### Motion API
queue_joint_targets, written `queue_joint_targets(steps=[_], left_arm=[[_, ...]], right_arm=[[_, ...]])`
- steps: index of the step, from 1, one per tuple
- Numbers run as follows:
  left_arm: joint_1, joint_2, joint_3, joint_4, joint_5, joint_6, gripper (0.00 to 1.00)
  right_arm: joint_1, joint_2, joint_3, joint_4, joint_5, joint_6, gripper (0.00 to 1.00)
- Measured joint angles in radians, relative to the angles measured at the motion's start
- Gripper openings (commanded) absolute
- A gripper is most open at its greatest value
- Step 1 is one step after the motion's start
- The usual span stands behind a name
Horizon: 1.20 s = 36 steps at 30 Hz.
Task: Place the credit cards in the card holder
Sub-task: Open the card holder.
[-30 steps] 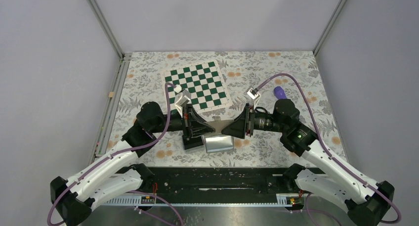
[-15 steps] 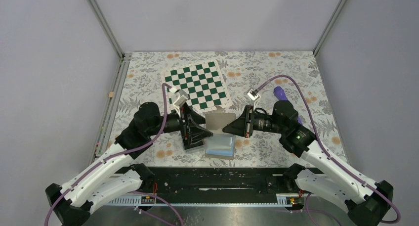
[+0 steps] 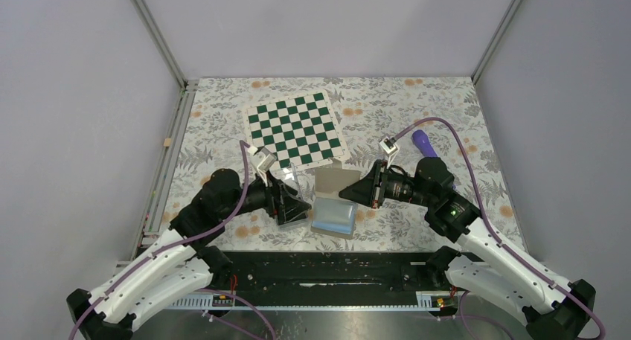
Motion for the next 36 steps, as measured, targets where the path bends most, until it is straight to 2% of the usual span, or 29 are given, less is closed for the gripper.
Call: queue_joint_targets(steps=[14,26,36], left_arm=[[0.000,0.041,-0.003,0.009,0.009,-0.021,0.76],[0.000,0.042,-0.003,0.137,0.062,-0.066,0.76],[0.000,0.077,-0.053,0.311,0.107,-0.134,0.75]], right_arm=[[0.000,0.007,0.000,0.000,-0.001,0.003,0.00],[0.000,0.014,-0.018,0.010,-0.008,0.019,0.00],[0.000,0.021,-0.053,0.119,-0.068,0.091,0.00]])
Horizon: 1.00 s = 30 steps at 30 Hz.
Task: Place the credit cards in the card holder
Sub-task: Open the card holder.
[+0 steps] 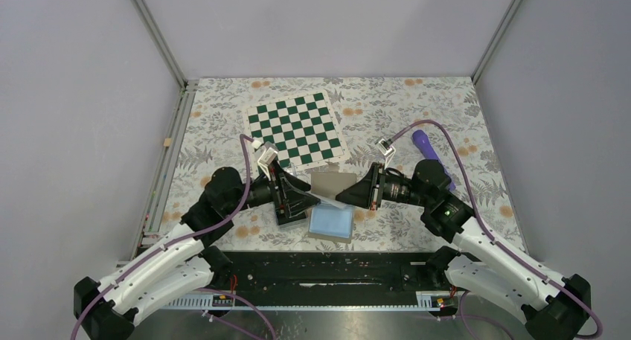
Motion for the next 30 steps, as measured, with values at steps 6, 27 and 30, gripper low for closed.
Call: queue_joint_targets(steps=[6,27,30], left_arm=[[0.000,0.012,-0.008,0.080,0.017,-0.018,0.69],[0.000,0.064,-0.019,0.185,0.074,-0.104,0.00],[0.000,0.059,-0.008,0.159,0.072,-0.103,0.00]], right_arm=[[0.000,0.020,-0.018,0.087,-0.032,0.069,0.00],[-0.001,-0.112,-0.007,-0.088,0.097,-0.025,0.93],[-0.001,-0.156,0.005,-0.139,0.120,-0.084,0.94]])
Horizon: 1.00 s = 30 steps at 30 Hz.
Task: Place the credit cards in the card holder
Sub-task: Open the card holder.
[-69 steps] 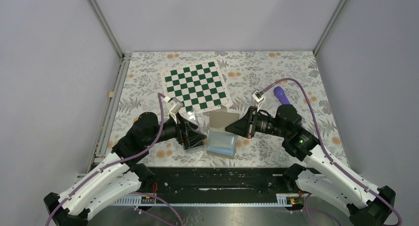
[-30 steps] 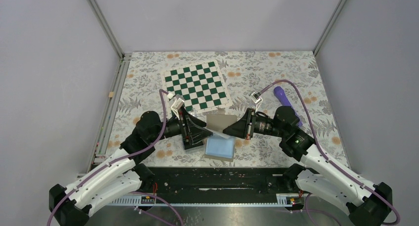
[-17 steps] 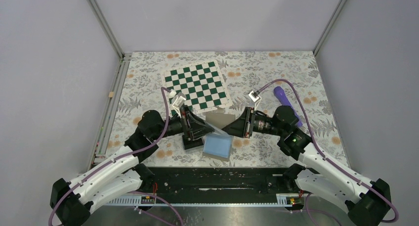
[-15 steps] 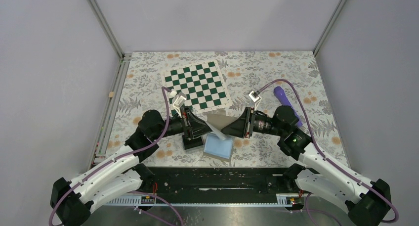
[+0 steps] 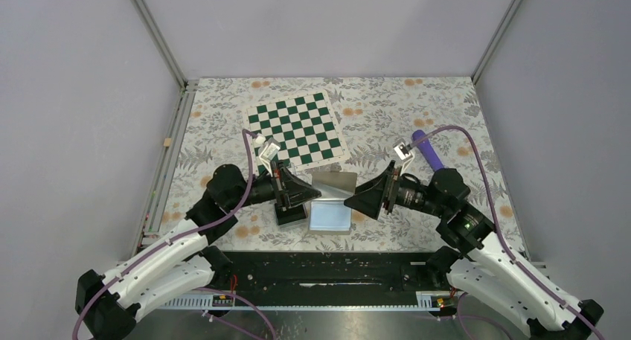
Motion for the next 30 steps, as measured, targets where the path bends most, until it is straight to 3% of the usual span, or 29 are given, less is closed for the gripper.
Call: queue_joint_targets(steps=[14,19,23,24,26,27,28,30], left_arm=[[0.000,0.069,0.137,-0.179,0.114,0.018,0.00],[0.000,0.069,0.138,-0.200,0.162,0.026,0.00],[0.000,0.069,0.140,-0.218,0.192,0.030,0.00],[0.000,0.069,0.142,-0.222,0.196,0.031,0.00],[0.000,0.069,0.145,-0.229,0.202,0.034,0.00],[0.000,0.069,0.145,-0.231,0.203,0.035,0.06],[0.000,0.070,0.145,-0.236,0.203,0.037,0.18],[0.000,0.070,0.145,-0.247,0.205,0.045,0.52]], right_arm=[[0.000,0.238,0.258,-0.360,-0.028,-0.314,0.97],[0.000,0.289,0.315,-0.418,-0.044,-0.394,0.69],[0.002,0.327,0.340,-0.430,-0.121,-0.418,0.59],[0.003,0.339,0.345,-0.430,-0.142,-0.421,0.52],[0.010,0.363,0.353,-0.429,-0.189,-0.427,0.27],[0.015,0.372,0.354,-0.428,-0.210,-0.430,0.14],[0.020,0.378,0.354,-0.427,-0.237,-0.425,0.00],[0.024,0.385,0.353,-0.421,-0.282,-0.415,0.00]])
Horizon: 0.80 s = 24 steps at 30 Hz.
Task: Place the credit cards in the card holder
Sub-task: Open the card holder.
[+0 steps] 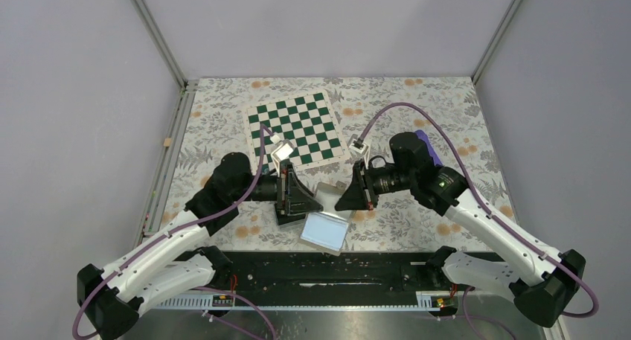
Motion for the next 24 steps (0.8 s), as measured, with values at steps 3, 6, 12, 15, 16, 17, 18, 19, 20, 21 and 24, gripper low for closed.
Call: queue_joint_targets(steps=[3,6,12,15,16,17,18,19,20,21,24], left_arm=[[-0.001,0.000,0.007,-0.015,0.000,0.017,0.75],[-0.005,-0.005,0.011,-0.045,-0.010,0.040,0.76],[-0.013,-0.061,-0.011,-0.087,-0.032,0.091,0.72],[-0.016,-0.086,-0.037,-0.087,-0.032,0.115,0.71],[-0.018,-0.091,-0.047,-0.087,-0.032,0.123,0.69],[-0.018,-0.092,-0.054,-0.087,-0.032,0.126,0.65],[-0.018,-0.092,-0.062,-0.087,-0.032,0.131,0.59],[-0.018,-0.090,-0.070,-0.085,-0.032,0.135,0.52],[-0.018,-0.088,-0.078,-0.083,-0.031,0.139,0.45],[-0.018,-0.085,-0.086,-0.075,-0.031,0.140,0.38],[-0.022,-0.058,-0.093,-0.040,-0.033,0.145,0.23]], right_arm=[[0.001,0.002,-0.001,0.017,-0.039,0.034,0.00],[0.001,-0.009,-0.012,0.069,-0.037,0.092,0.00],[0.001,-0.074,-0.062,0.187,-0.029,0.232,0.00],[0.001,-0.083,-0.064,0.224,-0.027,0.288,0.00],[0.001,-0.083,-0.064,0.237,-0.027,0.310,0.00],[0.001,-0.083,-0.064,0.250,-0.028,0.331,0.00],[0.000,-0.083,-0.068,0.274,-0.030,0.357,0.00],[0.000,-0.083,-0.072,0.296,-0.034,0.382,0.00],[0.000,-0.083,-0.079,0.327,-0.039,0.413,0.00],[0.000,-0.082,-0.084,0.351,-0.042,0.436,0.00],[-0.002,-0.080,-0.090,0.413,-0.064,0.507,0.00]])
